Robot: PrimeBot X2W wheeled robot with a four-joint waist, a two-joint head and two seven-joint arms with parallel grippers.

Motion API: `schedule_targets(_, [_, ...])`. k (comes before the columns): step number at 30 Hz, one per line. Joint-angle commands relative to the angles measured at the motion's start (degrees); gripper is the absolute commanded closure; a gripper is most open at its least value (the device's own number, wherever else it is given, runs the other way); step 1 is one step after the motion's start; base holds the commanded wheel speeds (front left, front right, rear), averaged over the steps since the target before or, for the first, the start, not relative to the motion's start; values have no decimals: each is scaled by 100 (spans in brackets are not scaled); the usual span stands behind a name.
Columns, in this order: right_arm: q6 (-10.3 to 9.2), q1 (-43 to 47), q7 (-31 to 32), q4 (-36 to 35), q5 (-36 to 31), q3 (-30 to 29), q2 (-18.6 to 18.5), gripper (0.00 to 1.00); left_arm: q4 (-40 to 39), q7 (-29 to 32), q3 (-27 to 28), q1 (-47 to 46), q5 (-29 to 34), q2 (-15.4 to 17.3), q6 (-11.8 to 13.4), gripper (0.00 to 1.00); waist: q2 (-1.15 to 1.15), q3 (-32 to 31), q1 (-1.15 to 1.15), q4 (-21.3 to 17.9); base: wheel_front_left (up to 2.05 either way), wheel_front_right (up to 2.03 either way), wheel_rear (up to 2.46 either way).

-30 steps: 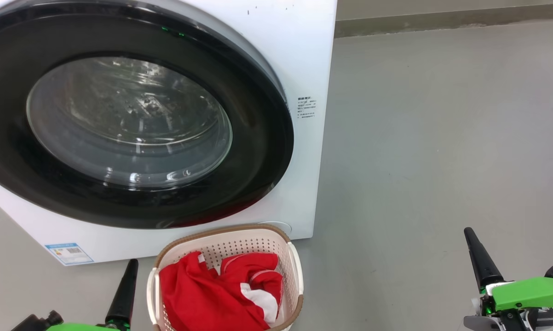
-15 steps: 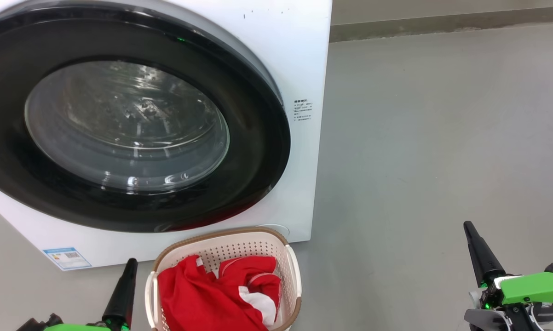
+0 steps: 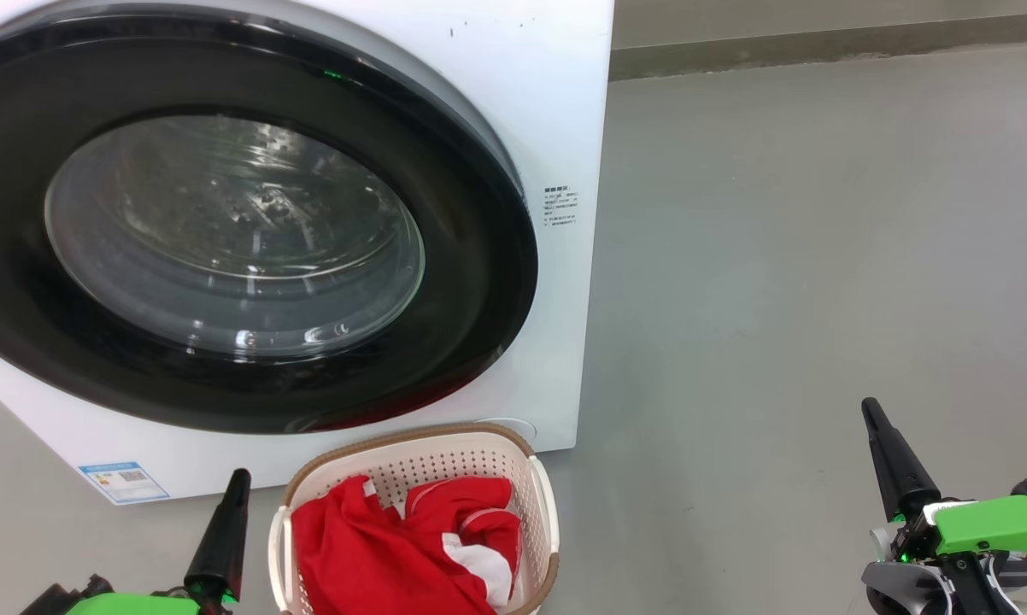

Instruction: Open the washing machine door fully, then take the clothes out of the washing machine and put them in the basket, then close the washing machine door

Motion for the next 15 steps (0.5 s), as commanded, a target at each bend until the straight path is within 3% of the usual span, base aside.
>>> schedule_targets(1, [2, -235, 44, -168, 23, 82, -93, 100, -118, 42, 199, -221, 2, 85, 2, 100, 0, 0, 0, 0, 0, 0, 0])
schedule_targets(15, [2, -236, 52, -167, 15, 71, -86, 100, -117, 60, 222, -222, 21, 68, 2, 100, 0, 0, 0, 0, 0, 0, 0])
